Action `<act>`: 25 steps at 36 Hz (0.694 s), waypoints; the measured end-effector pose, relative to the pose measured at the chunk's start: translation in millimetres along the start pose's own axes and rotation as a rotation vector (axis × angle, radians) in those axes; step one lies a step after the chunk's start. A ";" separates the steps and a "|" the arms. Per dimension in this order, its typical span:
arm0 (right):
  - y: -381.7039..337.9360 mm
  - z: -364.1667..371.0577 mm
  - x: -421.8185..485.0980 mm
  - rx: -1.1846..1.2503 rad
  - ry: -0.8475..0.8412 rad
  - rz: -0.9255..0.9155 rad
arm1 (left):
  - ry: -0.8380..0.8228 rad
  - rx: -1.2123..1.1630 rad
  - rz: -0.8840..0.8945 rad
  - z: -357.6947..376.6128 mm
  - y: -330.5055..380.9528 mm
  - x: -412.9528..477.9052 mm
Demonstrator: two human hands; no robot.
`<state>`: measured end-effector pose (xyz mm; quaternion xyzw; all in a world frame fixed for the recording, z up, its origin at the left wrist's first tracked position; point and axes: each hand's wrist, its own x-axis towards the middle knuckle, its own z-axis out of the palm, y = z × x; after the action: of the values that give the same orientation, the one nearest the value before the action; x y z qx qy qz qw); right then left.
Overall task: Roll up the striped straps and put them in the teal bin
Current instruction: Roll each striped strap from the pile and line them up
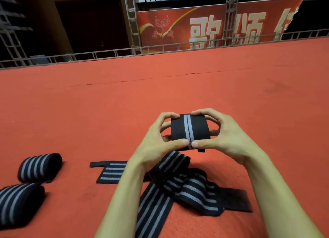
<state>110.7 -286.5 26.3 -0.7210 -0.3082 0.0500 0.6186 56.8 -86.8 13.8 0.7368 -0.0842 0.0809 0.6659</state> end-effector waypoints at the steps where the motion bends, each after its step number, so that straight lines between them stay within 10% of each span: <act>1: -1.4 -0.1 -1.4 -0.014 0.005 -0.003 | -0.006 0.016 0.001 0.1 1.5 0.3; 25: -41.1 127.3 -2.2 -0.052 -0.103 0.031 | 0.021 0.134 -0.080 -108.3 30.4 -86.5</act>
<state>35.5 -176.2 34.3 -0.7381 -0.3298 0.0886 0.5819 -35.2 19.4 34.1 0.7815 -0.0419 0.0676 0.6188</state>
